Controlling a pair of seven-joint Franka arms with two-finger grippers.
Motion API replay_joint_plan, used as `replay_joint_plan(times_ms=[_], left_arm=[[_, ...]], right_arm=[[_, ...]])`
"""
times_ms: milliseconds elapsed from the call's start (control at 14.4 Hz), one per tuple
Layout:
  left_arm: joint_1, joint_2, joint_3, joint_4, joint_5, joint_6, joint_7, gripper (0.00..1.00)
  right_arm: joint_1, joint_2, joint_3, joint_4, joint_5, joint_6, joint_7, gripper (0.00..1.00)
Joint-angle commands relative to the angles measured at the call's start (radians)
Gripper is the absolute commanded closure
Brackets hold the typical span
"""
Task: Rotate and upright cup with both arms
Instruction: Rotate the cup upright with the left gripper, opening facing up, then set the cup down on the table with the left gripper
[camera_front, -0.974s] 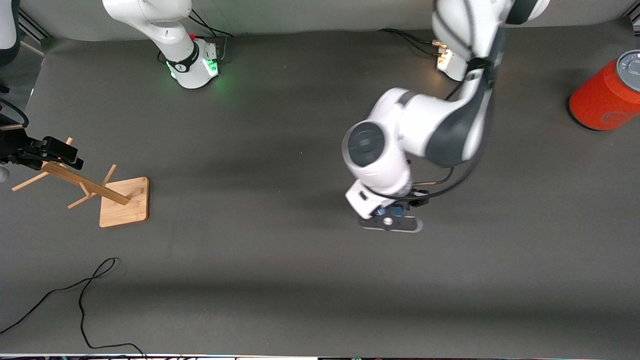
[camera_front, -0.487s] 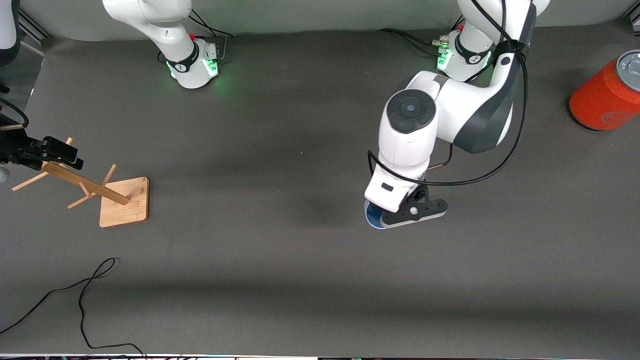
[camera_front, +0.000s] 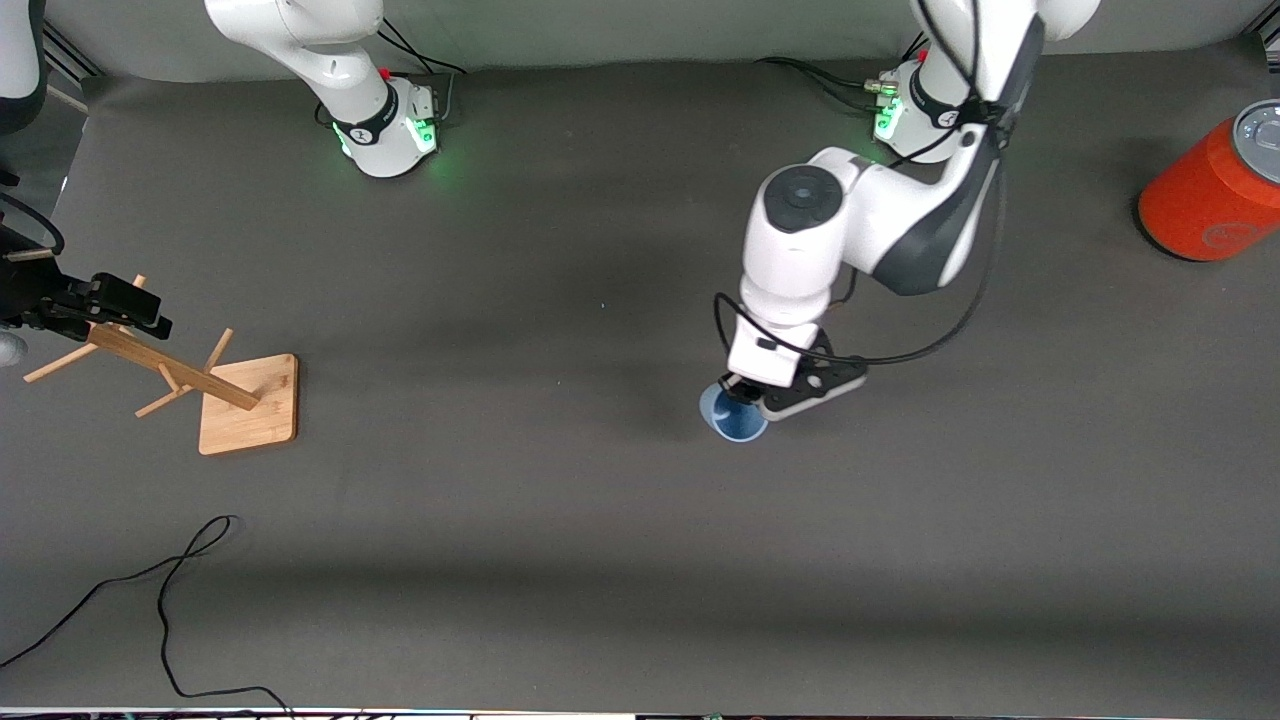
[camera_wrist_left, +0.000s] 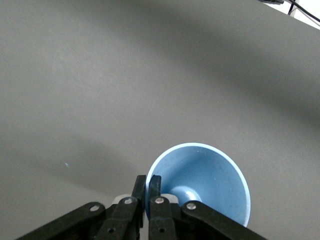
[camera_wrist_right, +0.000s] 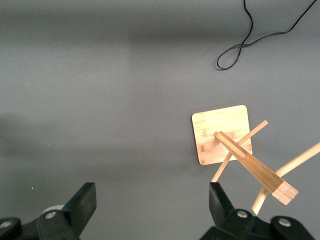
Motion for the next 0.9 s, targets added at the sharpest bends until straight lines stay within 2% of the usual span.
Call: replay_joint_plan(times_ms=[0, 209, 278, 487, 765, 835], left_arm=[[0.045, 0.025, -0.080, -0.066, 0.115, 0.095, -0.149, 1.00], [0.125, 0.103, -0.209, -0.069, 0.402, 0.104, -0.409, 1.00], [0.142, 0.127, -0.232, -0.069, 0.480, 0.102, -0.475, 1.00], [0.136, 0.177, -0.244, -0.064, 0.576, 0.107, -0.591, 1.00], [0.113, 0.197, -0.244, -0.063, 0.611, 0.104, -0.631, 1.00], [0.113, 0.197, -0.244, -0.061, 0.610, 0.099, -0.630, 0.41]], right_arm=[[0.004, -0.006, 0.001, -0.005, -0.012, 0.002, 0.007, 0.00], [0.004, -0.006, 0.001, -0.007, -0.012, 0.002, 0.007, 0.00], [0.004, -0.006, 0.001, -0.005, -0.012, 0.002, 0.007, 0.00], [0.004, -0.008, 0.001, -0.005, -0.012, 0.001, 0.006, 0.00], [0.004, -0.007, 0.001, -0.005, -0.012, -0.001, 0.005, 0.00], [0.004, -0.006, 0.001, -0.005, -0.012, -0.001, 0.005, 0.00]])
